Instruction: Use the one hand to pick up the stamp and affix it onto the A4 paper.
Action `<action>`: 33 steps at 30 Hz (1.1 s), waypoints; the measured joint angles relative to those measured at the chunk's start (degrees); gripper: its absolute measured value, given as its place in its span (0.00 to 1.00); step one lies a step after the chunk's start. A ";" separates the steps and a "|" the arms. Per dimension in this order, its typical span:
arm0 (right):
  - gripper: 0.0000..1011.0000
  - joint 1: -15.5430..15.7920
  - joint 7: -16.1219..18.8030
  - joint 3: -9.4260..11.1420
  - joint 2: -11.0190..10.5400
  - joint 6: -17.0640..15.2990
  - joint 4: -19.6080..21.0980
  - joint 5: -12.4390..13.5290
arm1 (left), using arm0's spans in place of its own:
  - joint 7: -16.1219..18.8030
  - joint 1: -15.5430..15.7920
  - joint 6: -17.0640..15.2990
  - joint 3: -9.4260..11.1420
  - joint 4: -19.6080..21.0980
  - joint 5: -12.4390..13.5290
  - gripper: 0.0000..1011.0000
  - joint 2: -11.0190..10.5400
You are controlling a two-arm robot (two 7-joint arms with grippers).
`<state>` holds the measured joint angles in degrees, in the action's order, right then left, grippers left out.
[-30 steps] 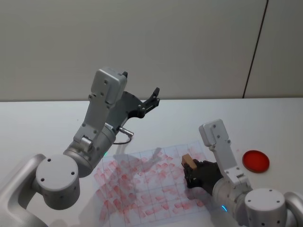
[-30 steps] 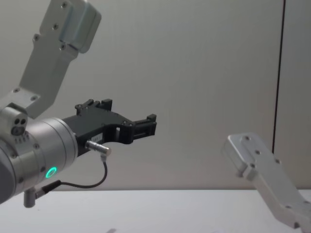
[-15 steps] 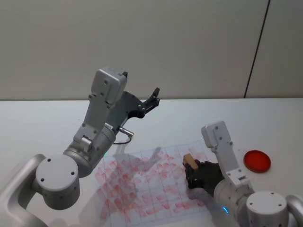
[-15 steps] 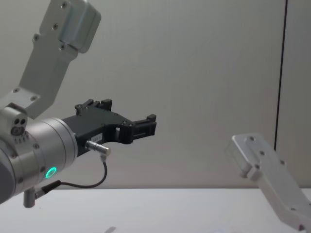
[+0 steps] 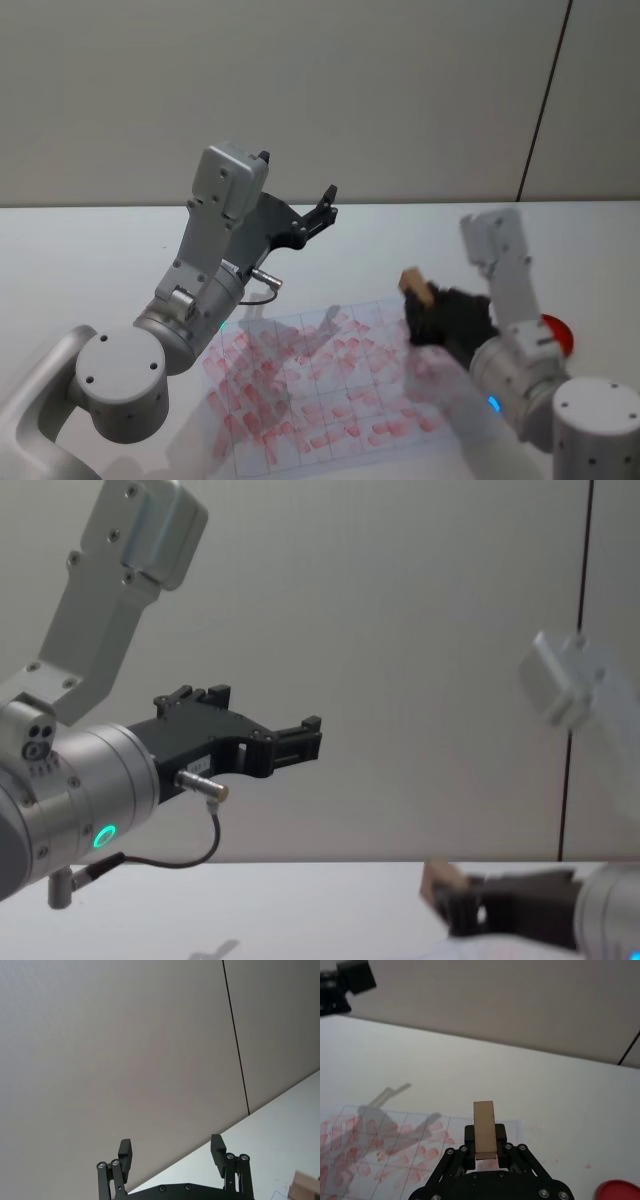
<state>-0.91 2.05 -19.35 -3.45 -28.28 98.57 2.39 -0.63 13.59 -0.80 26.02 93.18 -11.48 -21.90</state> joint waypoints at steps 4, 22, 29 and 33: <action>0.21 -0.06 -1.77 1.13 -0.19 0.27 2.38 1.30 | 0.00 0.00 0.00 0.00 0.00 0.00 0.99 0.00; 0.21 1.07 -8.80 7.22 -2.80 -4.45 6.01 6.67 | 0.00 0.00 0.00 0.00 0.00 0.00 0.99 0.00; 0.21 2.20 -10.51 8.97 -3.83 -6.30 5.86 7.86 | 0.00 0.00 0.00 0.00 0.00 0.00 0.99 0.00; 0.21 2.69 -11.19 9.71 -4.21 -7.06 5.43 8.27 | 0.00 0.00 0.00 0.00 0.00 0.00 0.99 0.00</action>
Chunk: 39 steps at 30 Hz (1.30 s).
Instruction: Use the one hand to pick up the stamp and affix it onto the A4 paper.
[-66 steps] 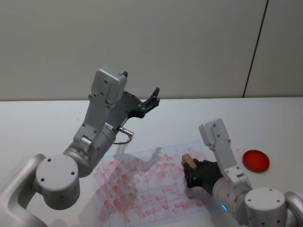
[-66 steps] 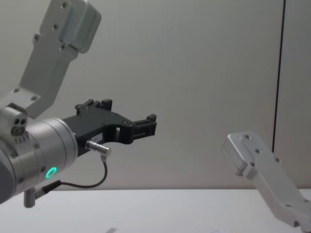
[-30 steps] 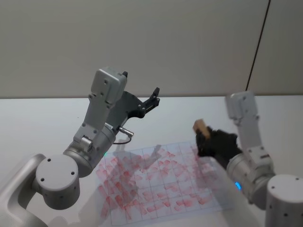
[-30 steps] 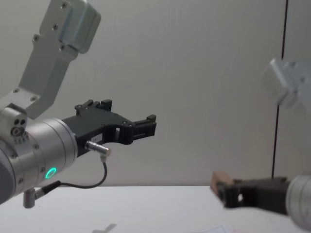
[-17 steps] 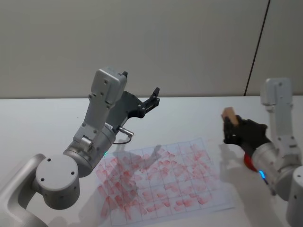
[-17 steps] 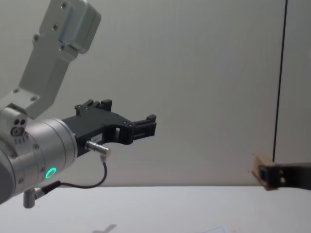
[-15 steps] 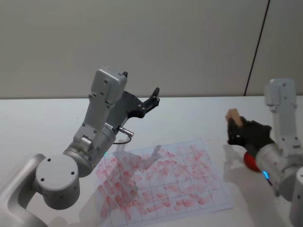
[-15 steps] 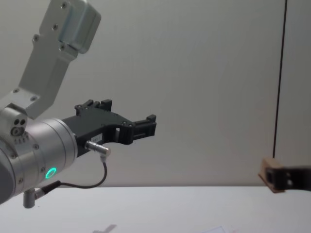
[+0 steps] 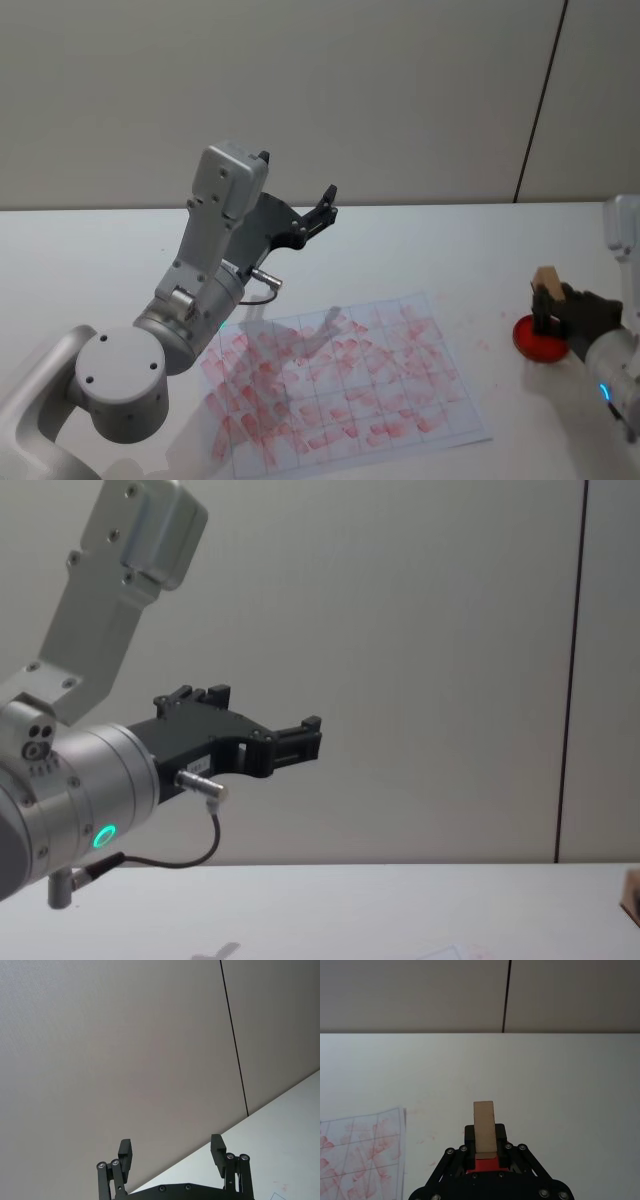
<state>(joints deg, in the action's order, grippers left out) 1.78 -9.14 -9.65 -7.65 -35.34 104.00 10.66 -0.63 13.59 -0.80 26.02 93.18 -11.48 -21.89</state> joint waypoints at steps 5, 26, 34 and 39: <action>0.21 0.33 -0.37 0.61 -0.29 -0.53 -0.70 0.19 | 0.00 0.00 0.00 0.00 0.00 0.00 0.99 0.00; 0.21 -0.66 1.91 1.14 0.18 0.02 -5.67 -1.59 | 0.00 0.00 0.00 0.00 0.00 0.00 0.99 0.00; 0.36 -1.15 3.11 1.08 0.54 1.01 -7.28 -2.26 | 0.00 0.00 0.00 0.00 0.00 0.00 0.99 0.00; 0.54 -1.19 3.61 1.07 0.64 2.05 -7.49 -2.58 | 0.00 0.00 0.00 0.00 0.00 0.00 0.99 0.00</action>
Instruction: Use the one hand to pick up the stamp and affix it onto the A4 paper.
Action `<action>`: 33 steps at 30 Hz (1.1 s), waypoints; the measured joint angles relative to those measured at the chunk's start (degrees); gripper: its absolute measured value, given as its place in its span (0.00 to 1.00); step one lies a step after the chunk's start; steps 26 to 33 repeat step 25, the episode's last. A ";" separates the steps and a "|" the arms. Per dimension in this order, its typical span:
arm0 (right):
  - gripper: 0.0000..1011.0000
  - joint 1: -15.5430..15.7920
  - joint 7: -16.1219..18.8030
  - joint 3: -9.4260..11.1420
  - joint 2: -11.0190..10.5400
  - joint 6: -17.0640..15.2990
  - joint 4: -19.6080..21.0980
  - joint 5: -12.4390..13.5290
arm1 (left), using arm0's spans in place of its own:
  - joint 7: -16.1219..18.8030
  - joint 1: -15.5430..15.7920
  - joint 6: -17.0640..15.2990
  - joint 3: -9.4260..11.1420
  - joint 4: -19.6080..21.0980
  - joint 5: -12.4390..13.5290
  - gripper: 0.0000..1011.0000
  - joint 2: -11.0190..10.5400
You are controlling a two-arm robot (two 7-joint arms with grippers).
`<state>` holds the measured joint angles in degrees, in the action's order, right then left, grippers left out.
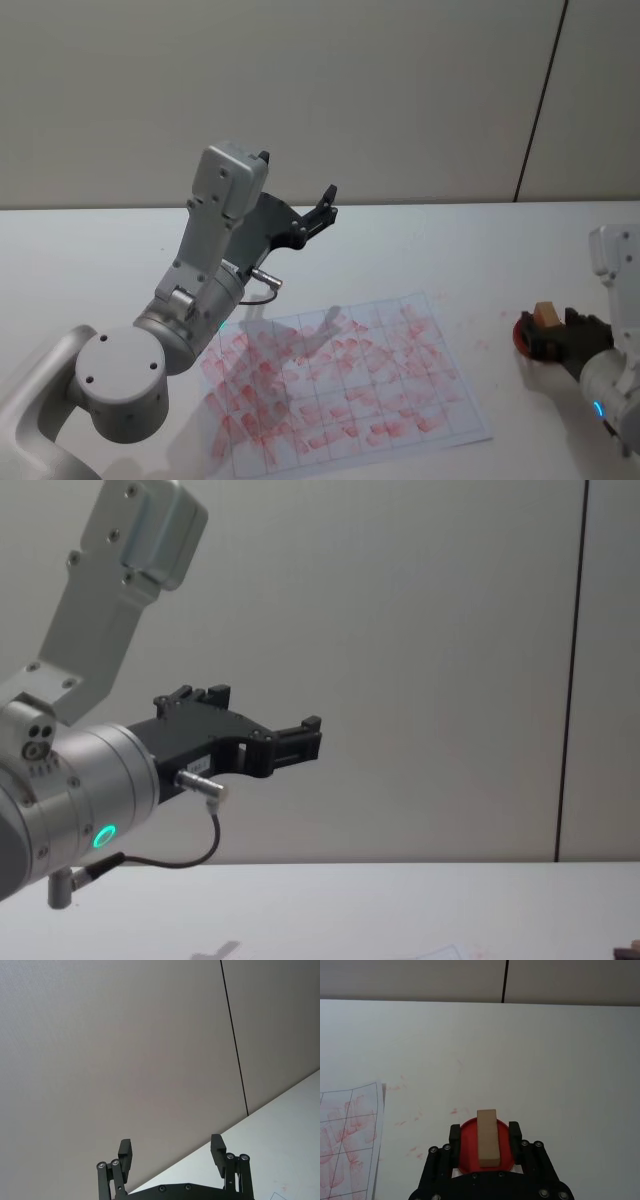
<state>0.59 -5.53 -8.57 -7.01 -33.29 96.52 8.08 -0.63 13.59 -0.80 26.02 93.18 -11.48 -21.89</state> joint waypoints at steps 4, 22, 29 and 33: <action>0.66 0.21 0.34 0.01 0.01 1.24 0.23 -0.46 | 0.00 0.00 0.00 0.00 0.00 0.00 0.99 0.00; 0.99 3.28 1.72 -0.65 -1.06 11.01 6.05 -5.80 | 0.00 0.00 0.00 0.00 0.00 0.00 0.99 0.00; 0.99 3.75 1.78 -0.76 -1.25 12.57 6.90 -6.70 | 0.00 0.00 0.00 0.00 0.00 0.00 0.99 0.00; 0.99 3.75 1.78 -0.76 -1.25 12.57 6.90 -6.70 | 0.00 0.00 0.00 0.00 0.00 0.00 0.99 0.00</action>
